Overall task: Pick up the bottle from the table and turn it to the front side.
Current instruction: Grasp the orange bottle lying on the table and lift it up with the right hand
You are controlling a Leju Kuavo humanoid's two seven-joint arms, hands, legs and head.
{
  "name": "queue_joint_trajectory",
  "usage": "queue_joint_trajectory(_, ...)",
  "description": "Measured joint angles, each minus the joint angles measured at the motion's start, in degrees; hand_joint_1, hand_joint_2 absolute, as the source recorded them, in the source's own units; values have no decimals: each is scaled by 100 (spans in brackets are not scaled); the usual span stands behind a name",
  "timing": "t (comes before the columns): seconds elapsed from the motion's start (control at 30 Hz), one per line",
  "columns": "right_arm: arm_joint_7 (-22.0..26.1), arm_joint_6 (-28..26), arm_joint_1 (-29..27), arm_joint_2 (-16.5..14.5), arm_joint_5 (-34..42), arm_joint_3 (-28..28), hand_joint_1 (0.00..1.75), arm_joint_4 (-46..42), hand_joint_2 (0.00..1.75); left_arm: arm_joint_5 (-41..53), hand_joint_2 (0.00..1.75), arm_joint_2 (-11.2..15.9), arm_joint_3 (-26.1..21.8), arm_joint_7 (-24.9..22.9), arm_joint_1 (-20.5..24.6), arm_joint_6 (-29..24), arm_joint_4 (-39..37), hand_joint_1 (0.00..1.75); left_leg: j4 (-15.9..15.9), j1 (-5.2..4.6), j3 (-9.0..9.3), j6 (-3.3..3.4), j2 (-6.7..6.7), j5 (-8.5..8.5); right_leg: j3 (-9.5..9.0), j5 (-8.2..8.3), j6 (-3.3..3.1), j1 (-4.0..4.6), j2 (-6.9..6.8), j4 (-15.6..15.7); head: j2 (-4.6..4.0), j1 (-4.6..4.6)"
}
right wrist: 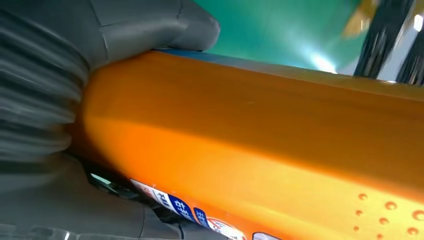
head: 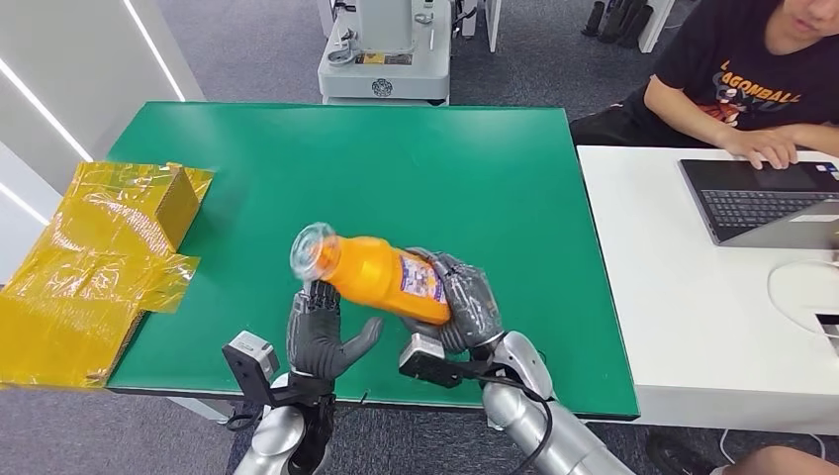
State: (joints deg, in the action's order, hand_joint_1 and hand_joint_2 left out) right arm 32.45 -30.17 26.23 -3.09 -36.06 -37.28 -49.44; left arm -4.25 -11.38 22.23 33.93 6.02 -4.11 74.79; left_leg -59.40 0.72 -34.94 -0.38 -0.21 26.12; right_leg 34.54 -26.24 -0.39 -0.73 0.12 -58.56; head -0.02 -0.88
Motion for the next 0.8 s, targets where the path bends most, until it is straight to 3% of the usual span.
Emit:
queue_joint_trajectory(0.2,-4,754,3,-1,-160,-292,175,1,175,-53,175,59,-2,10,-79,-39,2,0,1,1,-1,0,0,0,1,-1,0,0,0,0,0,0)
queue_joint_trajectory(0.6,-19,931,23,-1,-180,-483,175,2,175,-76,175,87,-2,12,-124,-69,2,0,0,-1,-2,0,-1,0,0,-1,1,0,-2,0,0,1)
queue_joint_trajectory(0.8,-55,1540,170,-1,-179,-537,175,63,175,89,175,126,-2,123,-167,-341,2,0,0,0,-1,0,0,0,1,-1,1,0,0,0,0,0)
